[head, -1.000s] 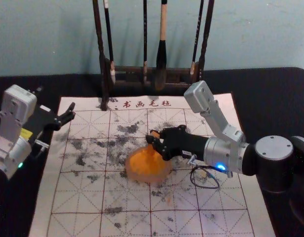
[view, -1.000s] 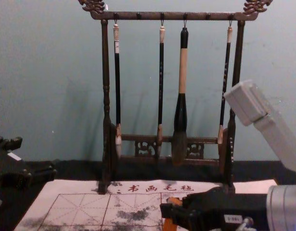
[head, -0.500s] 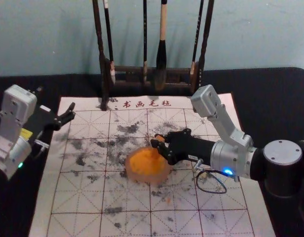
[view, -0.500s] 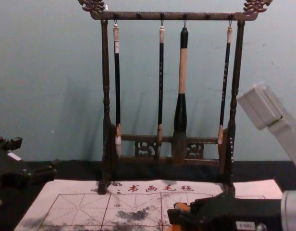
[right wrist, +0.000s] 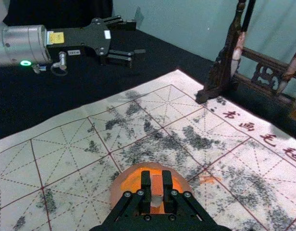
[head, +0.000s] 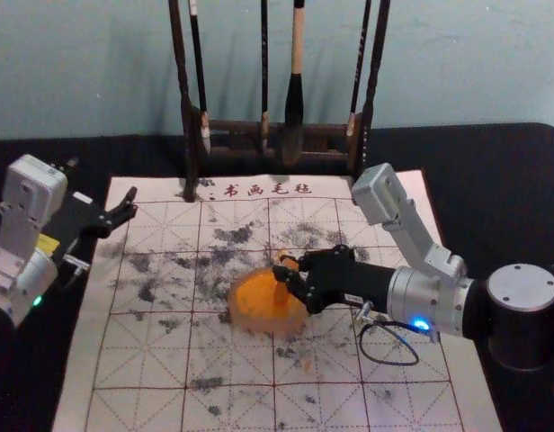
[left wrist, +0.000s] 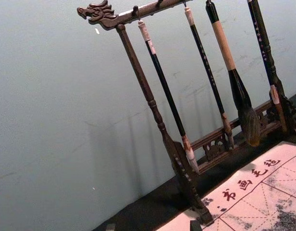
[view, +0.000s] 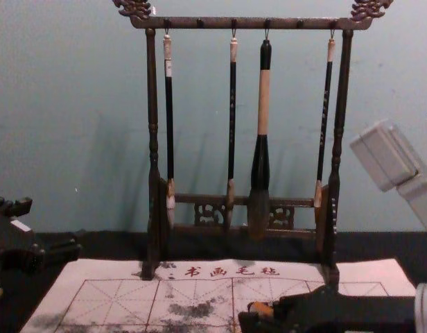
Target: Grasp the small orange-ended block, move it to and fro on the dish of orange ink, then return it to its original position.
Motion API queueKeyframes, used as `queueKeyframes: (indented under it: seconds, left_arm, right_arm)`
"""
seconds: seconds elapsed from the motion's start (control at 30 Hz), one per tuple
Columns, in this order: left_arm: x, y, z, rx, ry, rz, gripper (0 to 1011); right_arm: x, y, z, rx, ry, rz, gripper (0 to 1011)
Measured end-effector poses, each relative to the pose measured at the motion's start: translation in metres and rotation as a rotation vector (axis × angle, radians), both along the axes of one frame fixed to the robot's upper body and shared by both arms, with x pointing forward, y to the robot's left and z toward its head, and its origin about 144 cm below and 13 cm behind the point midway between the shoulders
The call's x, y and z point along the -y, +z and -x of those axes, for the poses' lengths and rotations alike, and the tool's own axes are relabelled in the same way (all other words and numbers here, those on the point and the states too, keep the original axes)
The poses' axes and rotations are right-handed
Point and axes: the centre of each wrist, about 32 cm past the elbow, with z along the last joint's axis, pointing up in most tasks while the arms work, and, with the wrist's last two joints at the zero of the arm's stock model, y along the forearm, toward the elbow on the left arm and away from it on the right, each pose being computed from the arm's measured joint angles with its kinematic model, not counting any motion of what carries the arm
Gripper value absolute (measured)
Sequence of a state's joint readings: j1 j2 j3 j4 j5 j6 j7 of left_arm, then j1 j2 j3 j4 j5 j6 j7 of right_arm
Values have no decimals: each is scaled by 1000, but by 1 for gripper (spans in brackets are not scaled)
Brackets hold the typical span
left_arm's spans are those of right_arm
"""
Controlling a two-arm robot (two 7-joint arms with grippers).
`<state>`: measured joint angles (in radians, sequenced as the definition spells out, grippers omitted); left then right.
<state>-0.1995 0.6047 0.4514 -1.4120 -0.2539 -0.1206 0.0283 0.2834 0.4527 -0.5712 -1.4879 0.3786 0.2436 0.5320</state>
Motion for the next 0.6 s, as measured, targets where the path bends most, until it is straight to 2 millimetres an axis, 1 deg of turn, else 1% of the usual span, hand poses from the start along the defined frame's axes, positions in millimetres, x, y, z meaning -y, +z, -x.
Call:
queueKeyframes:
  seconds: [0.6]
  left_arm:
    - [0, 0, 0, 0, 0, 0, 1001]
  right_arm:
    - [-13, -2, 3, -12, 33, -9, 133]
